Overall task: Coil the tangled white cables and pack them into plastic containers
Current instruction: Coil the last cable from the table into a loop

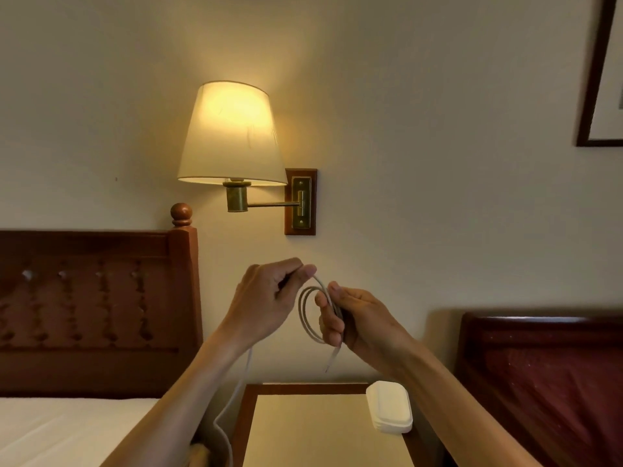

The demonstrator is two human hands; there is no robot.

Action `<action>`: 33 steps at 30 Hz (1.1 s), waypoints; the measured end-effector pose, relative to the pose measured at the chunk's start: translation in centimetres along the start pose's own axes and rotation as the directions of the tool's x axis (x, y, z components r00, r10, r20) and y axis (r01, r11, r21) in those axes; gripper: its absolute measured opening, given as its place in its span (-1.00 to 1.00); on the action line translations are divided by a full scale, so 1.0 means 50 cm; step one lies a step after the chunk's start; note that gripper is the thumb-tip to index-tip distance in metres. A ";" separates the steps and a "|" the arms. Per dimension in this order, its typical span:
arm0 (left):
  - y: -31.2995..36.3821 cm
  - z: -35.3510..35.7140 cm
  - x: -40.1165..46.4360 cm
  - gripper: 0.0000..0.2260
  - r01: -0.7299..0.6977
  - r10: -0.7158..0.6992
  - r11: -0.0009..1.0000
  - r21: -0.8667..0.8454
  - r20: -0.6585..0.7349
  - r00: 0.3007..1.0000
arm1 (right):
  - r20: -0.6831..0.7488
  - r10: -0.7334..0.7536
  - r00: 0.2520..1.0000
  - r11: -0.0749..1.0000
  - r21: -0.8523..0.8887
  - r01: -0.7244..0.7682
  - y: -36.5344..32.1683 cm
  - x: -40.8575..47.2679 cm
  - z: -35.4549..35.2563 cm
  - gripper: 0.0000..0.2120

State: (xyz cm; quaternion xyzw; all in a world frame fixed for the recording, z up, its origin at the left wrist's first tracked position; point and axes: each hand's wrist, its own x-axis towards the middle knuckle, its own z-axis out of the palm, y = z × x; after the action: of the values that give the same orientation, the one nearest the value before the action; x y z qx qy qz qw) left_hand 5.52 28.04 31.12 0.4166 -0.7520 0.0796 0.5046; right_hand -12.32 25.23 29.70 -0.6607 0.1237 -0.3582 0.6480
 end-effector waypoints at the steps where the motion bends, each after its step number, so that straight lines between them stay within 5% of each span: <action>1: -0.002 0.006 -0.002 -0.69 0.024 -0.024 0.999 -0.039 -0.004 1.000 | 0.006 0.010 1.000 0.998 0.057 -0.011 -0.002 -0.001 -0.004 -0.63; 8: -0.063 0.025 -0.041 -0.63 0.201 -0.150 0.947 -0.250 0.209 0.966 | 0.102 0.047 0.994 0.848 0.522 -0.094 -0.042 -0.006 -0.055 -0.68; 12: -0.119 0.026 -0.109 -0.63 0.326 -0.241 0.913 -0.244 0.320 0.916 | -0.021 0.020 1.000 0.770 0.638 -0.002 -0.100 -0.016 -0.091 -0.76; 16: -0.116 0.020 -0.135 -0.64 0.336 -0.302 0.941 -0.038 0.354 0.885 | -0.170 0.061 0.984 0.879 0.476 0.028 -0.110 -0.011 -0.097 -0.72; 20: 0.015 0.017 -0.080 -0.66 0.102 -0.173 0.984 0.144 0.659 0.732 | -0.258 -0.064 0.964 0.997 -0.047 0.054 -0.056 0.008 -0.061 -0.68; 24: 0.084 -0.007 -0.035 -0.73 -0.071 -0.034 0.979 0.190 0.499 0.866 | -0.157 -0.124 0.980 0.884 -0.466 0.037 -0.006 0.006 -0.023 -0.64; 26: 0.084 -0.021 -0.021 -0.71 -0.142 0.028 0.948 0.286 0.370 0.929 | -0.098 -0.113 0.989 0.853 -0.520 0.046 0.000 0.002 -0.014 -0.62; 30: 0.048 -0.038 0.006 -0.63 -0.114 0.045 0.931 0.348 0.201 0.979 | -0.014 0.007 1.000 0.946 -0.325 -0.011 -0.031 -0.001 -0.015 -0.60; 33: 0.011 -0.037 0.024 -0.60 -0.035 0.019 0.996 0.085 0.176 0.984 | 0.080 0.103 0.991 0.994 -0.052 -0.099 -0.059 0.001 -0.025 -0.61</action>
State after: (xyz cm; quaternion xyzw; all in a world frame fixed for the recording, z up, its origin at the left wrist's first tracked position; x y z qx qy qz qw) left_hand 6.22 28.72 33.16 0.4336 -0.7948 0.0826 0.4164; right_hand -13.97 24.59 32.40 -0.6831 0.1384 -0.2943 0.6539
